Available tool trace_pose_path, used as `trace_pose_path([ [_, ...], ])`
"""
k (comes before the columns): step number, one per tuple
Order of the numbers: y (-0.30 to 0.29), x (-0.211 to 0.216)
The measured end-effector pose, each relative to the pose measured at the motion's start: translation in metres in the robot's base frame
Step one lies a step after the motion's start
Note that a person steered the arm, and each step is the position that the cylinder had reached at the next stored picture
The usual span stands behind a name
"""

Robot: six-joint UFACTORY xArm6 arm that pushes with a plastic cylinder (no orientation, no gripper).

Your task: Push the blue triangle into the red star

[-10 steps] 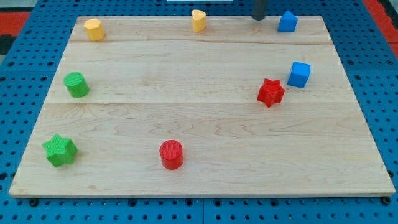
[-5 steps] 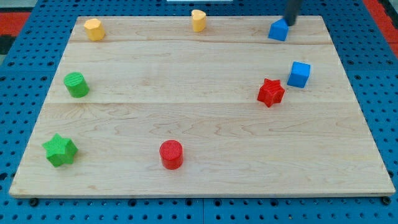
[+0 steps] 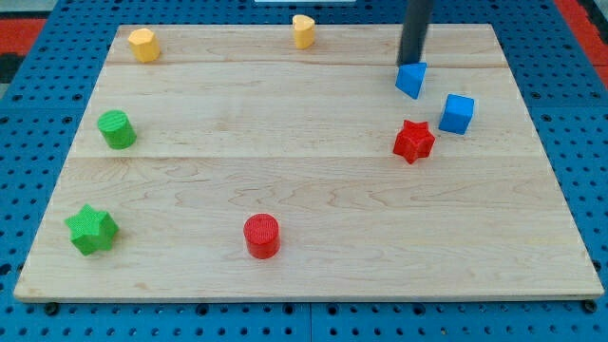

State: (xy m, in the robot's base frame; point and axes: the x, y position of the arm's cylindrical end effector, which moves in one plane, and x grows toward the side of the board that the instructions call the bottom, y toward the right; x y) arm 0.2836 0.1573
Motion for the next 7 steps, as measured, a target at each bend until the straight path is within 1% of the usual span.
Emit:
trace_pose_path([
  [1,0.02,0.002],
  [2,-0.014,0.04],
  [3,-0.025,0.049],
  [4,-0.032,0.032],
  [5,-0.079,0.065],
  [6,-0.039,0.095],
  [7,-0.058,0.079],
])
